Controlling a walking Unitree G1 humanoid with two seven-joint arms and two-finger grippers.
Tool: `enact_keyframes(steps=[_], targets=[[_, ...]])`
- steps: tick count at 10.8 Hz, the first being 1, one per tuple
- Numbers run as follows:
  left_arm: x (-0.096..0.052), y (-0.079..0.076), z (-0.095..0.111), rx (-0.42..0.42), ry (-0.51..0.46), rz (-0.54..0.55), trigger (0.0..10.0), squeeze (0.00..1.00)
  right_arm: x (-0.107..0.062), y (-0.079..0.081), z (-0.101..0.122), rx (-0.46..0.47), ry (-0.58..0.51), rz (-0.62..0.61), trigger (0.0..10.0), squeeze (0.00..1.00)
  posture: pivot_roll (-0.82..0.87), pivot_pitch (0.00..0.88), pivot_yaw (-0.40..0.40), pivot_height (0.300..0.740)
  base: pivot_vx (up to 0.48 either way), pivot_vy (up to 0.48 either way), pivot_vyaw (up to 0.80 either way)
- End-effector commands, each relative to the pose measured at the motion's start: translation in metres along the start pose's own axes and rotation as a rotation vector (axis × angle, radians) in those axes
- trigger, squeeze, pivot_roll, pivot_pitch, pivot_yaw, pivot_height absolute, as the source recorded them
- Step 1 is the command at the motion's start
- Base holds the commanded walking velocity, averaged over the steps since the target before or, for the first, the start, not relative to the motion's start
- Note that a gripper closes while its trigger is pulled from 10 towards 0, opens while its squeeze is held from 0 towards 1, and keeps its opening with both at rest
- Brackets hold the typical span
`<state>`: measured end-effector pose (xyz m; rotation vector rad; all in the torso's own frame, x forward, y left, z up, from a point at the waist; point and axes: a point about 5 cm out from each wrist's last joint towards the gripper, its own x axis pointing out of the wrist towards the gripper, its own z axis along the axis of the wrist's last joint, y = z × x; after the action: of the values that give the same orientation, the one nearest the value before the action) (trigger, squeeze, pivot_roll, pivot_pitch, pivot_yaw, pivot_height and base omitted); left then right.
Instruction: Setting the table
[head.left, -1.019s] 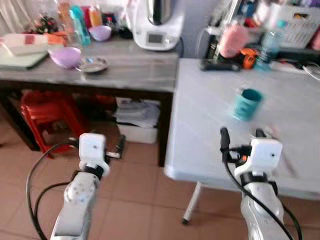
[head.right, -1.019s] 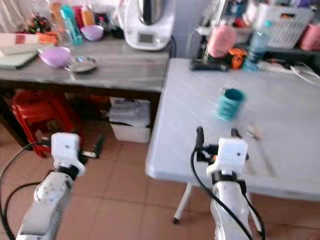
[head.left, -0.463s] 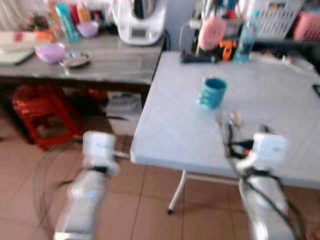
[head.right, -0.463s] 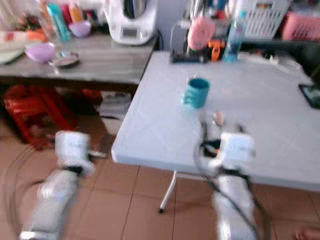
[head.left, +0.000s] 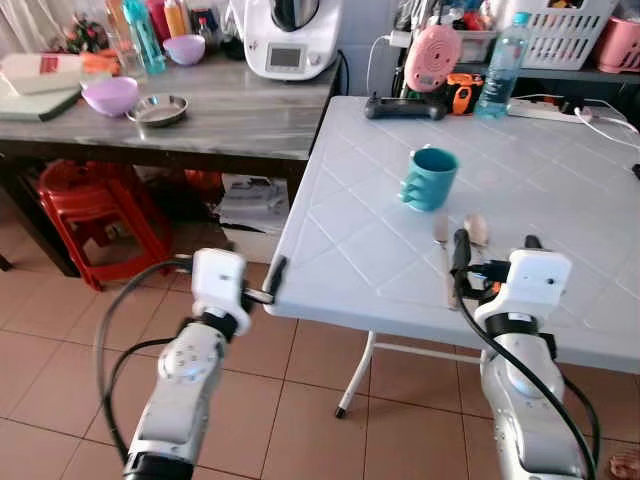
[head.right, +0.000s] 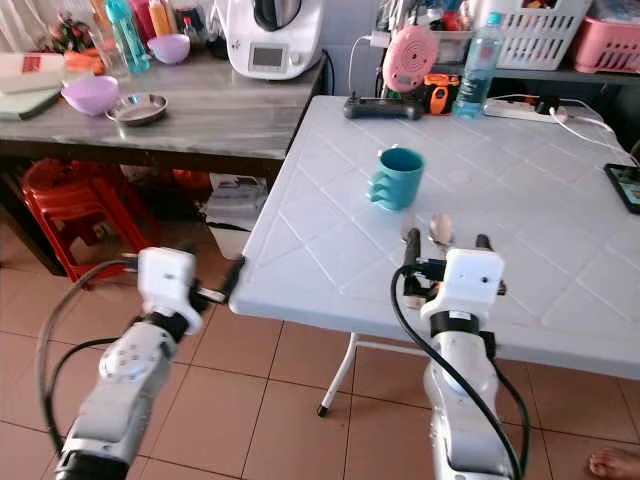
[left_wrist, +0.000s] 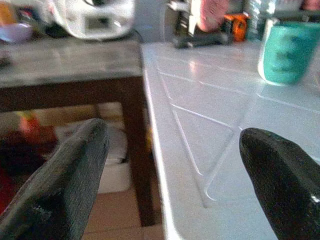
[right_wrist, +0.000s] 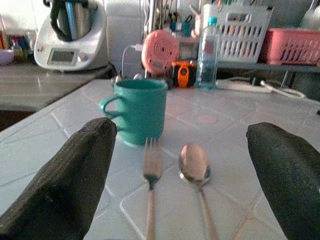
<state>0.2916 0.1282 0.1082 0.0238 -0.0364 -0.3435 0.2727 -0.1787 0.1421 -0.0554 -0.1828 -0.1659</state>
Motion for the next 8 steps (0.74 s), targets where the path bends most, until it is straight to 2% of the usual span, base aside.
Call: enact_keyframes(steps=[1, 2, 4, 6, 7, 8], targets=[[0.002, -0.005, 0.0, -0.002, -0.004, -0.048, 10.0, 0.0, 0.002, 0.0, -0.002, 0.019, 0.021, -0.018, 10.0, 0.0, 0.04, 0.075, 0.025, 0.74, 0.0, 0.0, 0.0], [0.002, -0.012, -0.001, -0.013, -0.001, -0.078, 10.0, 0.0, 0.003, 0.0, -0.005, 0.027, 0.045, -0.025, 10.0, 0.0, 0.04, 0.081, 0.023, 0.74, 0.0, 0.0, 0.0], [-0.001, -0.026, -0.005, -0.008, -0.013, -0.124, 10.0, 0.0, 0.01, 0.01, -0.011, 0.035, 0.095, 0.019, 10.0, 0.0, 0.03, 0.112, 0.025, 0.74, 0.0, 0.0, 0.0], [-0.01, -0.026, -0.007, -0.046, 0.004, -0.154, 10.0, 0.0, 0.015, 0.011, -0.015, 0.063, 0.142, 0.014, 10.0, 0.0, 0.04, 0.142, 0.018, 0.74, 0.0, 0.0, 0.0], [-0.019, -0.029, -0.006, -0.101, 0.002, -0.237, 10.0, 0.0, 0.023, 0.01, -0.019, 0.07, 0.174, 0.017, 10.0, 0.0, 0.04, 0.165, 0.013, 0.74, 0.0, 0.0, 0.0], [-0.024, -0.032, -0.001, -0.099, -0.011, -0.316, 10.0, 0.0, 0.031, 0.01, -0.019, 0.07, 0.189, 0.032, 10.0, 0.0, 0.05, 0.18, 0.011, 0.74, 0.0, 0.0, 0.0]])
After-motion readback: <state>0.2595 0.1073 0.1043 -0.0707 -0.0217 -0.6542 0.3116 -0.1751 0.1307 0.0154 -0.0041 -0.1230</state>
